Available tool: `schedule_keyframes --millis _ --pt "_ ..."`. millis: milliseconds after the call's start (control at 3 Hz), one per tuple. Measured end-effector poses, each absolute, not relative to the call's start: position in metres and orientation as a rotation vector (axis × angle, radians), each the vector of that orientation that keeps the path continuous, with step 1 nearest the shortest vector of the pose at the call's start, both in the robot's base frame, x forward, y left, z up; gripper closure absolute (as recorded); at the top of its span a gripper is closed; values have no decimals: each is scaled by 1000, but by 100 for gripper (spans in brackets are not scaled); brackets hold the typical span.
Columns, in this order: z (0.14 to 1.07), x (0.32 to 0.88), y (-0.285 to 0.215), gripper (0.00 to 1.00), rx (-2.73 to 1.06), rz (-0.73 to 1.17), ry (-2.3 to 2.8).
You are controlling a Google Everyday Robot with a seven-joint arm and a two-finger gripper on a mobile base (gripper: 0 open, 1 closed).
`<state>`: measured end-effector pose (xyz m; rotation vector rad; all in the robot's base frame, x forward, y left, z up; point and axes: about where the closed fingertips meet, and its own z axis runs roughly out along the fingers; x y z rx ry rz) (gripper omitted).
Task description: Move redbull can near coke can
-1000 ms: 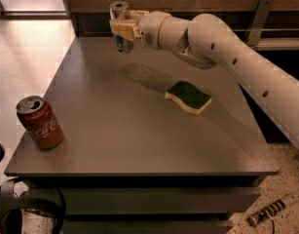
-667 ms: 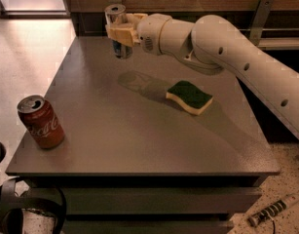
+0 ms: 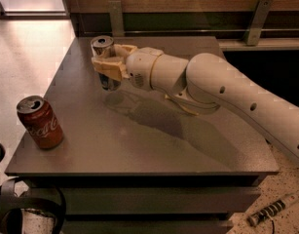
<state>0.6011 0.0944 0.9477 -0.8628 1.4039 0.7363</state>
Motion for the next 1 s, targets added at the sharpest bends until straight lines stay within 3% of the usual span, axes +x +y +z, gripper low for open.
schedule_keyframes --millis 333,1000 --pt "922 554 128 100 -874 823 1362" --pt "897 521 153 100 -869 879 1390"
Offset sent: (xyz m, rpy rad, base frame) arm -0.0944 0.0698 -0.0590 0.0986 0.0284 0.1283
